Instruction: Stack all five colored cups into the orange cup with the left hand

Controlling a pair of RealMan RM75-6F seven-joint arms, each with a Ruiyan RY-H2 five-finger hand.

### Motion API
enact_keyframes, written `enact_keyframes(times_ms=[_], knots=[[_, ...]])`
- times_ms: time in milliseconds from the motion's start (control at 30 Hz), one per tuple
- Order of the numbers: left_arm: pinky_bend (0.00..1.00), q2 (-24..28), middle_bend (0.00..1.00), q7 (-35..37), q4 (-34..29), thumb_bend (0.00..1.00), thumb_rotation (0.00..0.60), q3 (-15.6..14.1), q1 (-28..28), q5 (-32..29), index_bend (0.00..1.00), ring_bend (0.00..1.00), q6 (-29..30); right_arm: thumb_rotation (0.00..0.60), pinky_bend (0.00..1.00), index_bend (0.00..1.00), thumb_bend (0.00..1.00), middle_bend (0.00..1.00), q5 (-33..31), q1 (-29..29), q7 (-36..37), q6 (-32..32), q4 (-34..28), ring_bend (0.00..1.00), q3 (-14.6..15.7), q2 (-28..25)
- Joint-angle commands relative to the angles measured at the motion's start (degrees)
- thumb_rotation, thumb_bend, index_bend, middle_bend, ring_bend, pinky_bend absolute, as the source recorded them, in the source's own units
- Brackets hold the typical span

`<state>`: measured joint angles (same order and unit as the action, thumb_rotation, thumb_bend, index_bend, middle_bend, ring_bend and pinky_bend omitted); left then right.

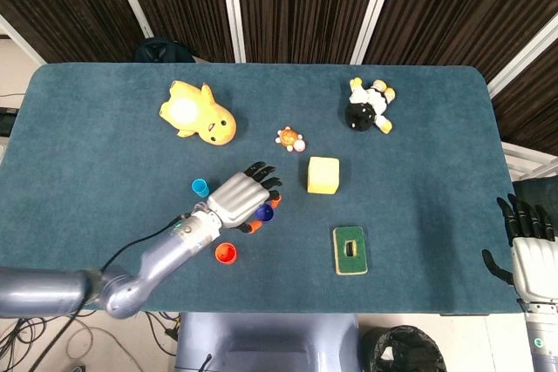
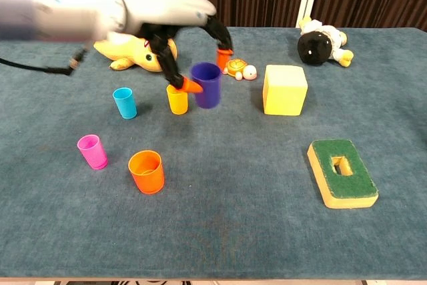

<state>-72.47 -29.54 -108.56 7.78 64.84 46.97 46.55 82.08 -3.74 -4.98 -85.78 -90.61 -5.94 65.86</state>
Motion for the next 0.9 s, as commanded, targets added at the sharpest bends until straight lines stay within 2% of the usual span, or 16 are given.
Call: enact_keyframes(times_ms=[33,167,300,433,567,700,900], knots=[[0.04,9.94,0.18,0.68,-9.24,0.34,0.6,-2.54,-3.76,3.43,0.48,0.0,1.06,0.6,0.0,0.03,0.37,0.04,0.18,0.0,-0.22,-0.11,-0.15,0.07,0.05,0.07],[0.04,15.81,0.19,4.78,-13.1,0.34,0.6,-5.24,-8.32,9.95,0.48,0.0,0.84,0.6,0.0,0.03,0.37,0.04,0.21,0.02,-0.52,-0.24,-0.24,0.07,0.05,0.25],[0.04,17.39,0.19,7.89,-12.06,0.34,0.6,-7.88,-11.93,17.13,0.48,0.0,0.66,0.6,0.0,0.03,0.37,0.04,0.18,-0.05,-0.76,-0.14,-0.17,0.07,0.06,0.42],[0.04,15.15,0.19,13.72,-8.26,0.34,0.6,-9.87,-15.76,25.43,0.48,0.0,1.66,0.6,0.0,0.03,0.37,0.04,0.1,0.02,-0.84,-0.38,-0.12,0.07,-0.06,0.54],[0.04,11.72,0.19,18.76,-3.06,0.34,0.6,-10.48,-17.83,32.33,0.48,0.0,3.44,0.6,0.0,0.03,0.37,0.04,-0.04,0.11,-0.8,-0.6,-0.05,0.07,-0.19,0.6],[0.04,9.17,0.2,22.09,0.58,0.34,0.6,-11.27,-18.55,36.71,0.48,0.0,3.8,0.6,0.0,0.03,0.37,0.04,0.0,0.15,-0.68,-0.74,-0.02,0.07,-0.24,0.64],[0.04,6.28,0.2,23.33,4.5,0.34,0.6,-11.72,-18.87,38.57,0.48,0.0,3.37,0.6,0.0,0.03,0.37,0.04,-0.06,0.24,-0.4,-0.91,0.03,0.07,-0.33,0.57]])
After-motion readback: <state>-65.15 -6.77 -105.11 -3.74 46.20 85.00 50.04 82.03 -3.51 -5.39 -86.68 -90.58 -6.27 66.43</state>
